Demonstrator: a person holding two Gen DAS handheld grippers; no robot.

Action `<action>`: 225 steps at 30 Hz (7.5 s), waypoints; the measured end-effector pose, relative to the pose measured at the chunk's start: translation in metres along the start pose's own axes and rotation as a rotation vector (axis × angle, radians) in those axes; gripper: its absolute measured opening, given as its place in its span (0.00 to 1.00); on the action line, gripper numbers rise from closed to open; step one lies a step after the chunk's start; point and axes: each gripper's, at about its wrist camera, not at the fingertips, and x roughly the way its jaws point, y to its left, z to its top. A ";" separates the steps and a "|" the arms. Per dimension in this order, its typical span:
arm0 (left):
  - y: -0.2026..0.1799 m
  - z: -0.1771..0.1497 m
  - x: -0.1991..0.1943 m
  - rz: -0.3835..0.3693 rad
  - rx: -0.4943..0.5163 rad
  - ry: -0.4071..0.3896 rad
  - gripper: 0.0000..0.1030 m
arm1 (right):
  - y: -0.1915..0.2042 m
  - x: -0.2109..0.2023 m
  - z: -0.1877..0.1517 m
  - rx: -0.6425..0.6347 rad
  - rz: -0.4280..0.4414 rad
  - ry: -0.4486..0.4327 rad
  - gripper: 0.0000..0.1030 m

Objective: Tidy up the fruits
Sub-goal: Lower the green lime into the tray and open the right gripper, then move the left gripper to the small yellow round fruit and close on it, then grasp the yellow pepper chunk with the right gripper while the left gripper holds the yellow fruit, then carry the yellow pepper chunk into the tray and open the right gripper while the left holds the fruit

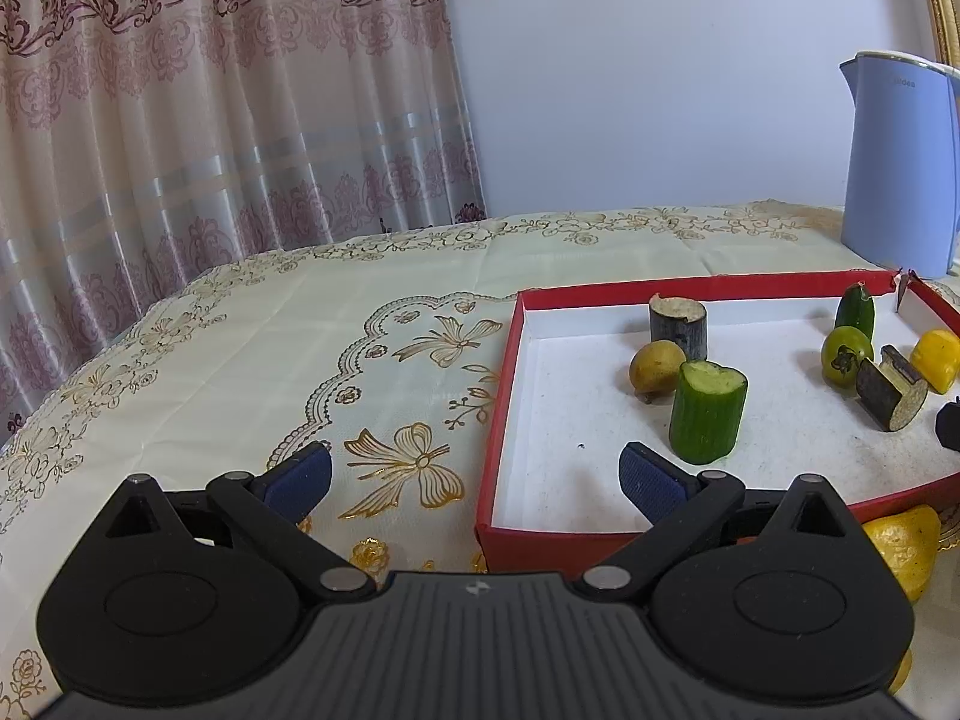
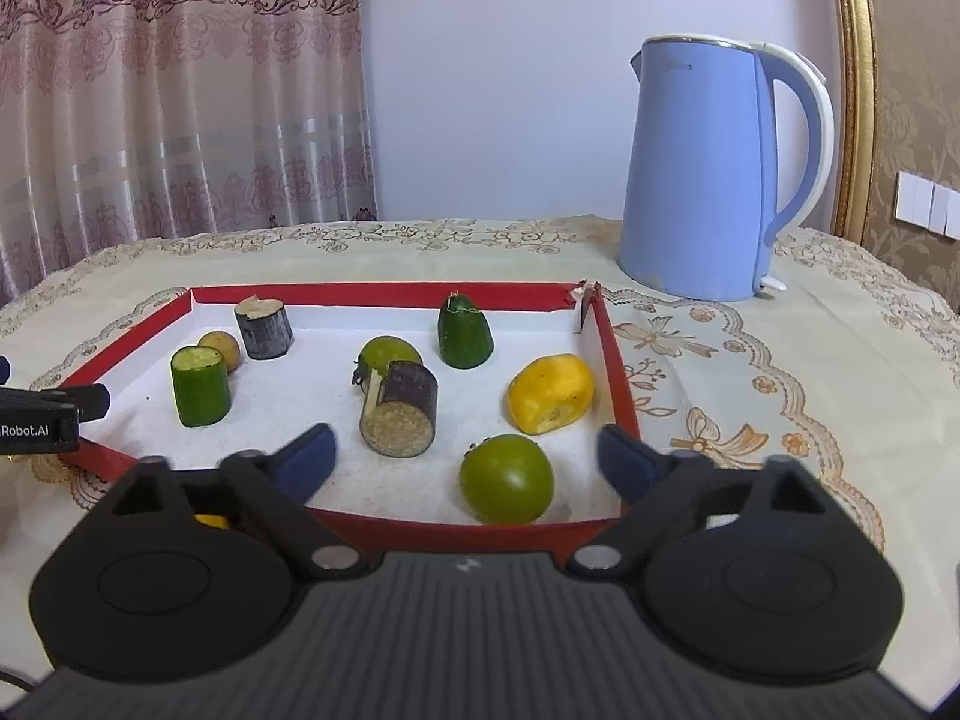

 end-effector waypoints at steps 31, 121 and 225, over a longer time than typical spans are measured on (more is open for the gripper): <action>-0.028 -0.025 -0.081 -0.242 0.081 -0.019 1.00 | -0.021 -0.050 -0.008 0.157 -0.023 -0.215 1.00; 0.018 -0.045 -0.053 -0.294 -0.043 0.039 0.26 | 0.063 -0.032 -0.019 -0.157 0.146 0.195 0.46; 0.004 -0.045 -0.052 -0.228 0.049 0.061 0.26 | 0.044 0.005 0.019 -0.132 0.195 -0.043 0.76</action>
